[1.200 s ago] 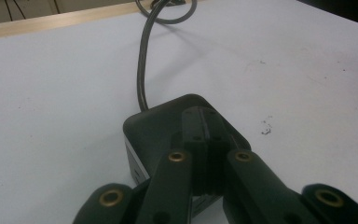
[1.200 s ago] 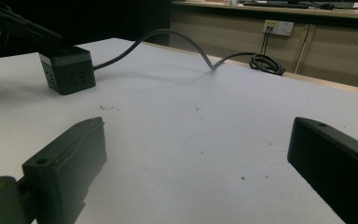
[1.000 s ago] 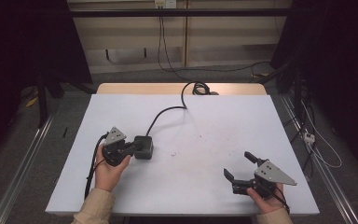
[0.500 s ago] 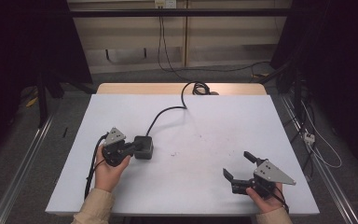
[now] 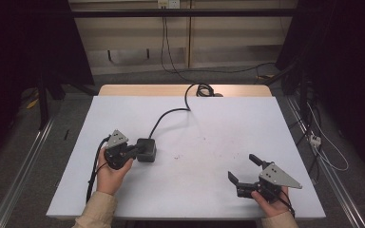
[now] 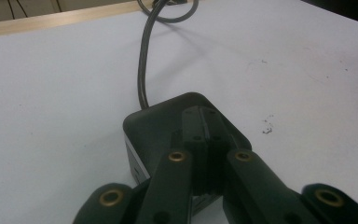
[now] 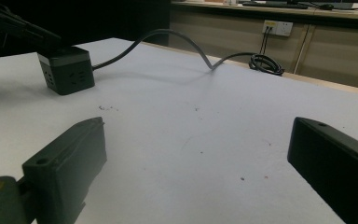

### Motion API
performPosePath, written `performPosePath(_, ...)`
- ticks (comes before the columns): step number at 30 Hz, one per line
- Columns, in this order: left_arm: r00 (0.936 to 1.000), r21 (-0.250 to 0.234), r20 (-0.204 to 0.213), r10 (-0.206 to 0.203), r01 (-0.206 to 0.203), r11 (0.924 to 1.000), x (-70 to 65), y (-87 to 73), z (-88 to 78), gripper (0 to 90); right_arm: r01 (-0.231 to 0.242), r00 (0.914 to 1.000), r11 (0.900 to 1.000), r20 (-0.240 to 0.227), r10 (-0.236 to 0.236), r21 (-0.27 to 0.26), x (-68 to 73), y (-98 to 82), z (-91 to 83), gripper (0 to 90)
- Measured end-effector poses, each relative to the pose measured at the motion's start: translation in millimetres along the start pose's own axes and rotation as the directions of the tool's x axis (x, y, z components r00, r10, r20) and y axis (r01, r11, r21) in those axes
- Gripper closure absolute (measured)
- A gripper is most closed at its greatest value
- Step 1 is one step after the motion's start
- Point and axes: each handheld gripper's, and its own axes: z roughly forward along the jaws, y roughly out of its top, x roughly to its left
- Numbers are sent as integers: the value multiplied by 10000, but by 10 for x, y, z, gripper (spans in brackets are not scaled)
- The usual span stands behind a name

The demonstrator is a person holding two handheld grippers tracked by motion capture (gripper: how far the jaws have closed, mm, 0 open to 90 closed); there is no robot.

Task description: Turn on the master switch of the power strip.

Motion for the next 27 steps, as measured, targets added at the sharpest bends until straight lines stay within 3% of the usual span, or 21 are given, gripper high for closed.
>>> performPosePath(10, 9999, -32, 34, -120, 120, 9999, 3, 2, 5, 900, -33, 9999, 10000, 95, 34, -46, -10, -4, -28, 39)
performPosePath(27, 9997, 56, -198, 136, -134, 9999, -29, 6, 3, 900, -33, 9999, 10000, 100, 33, -61, -5, -1, -34, 39)
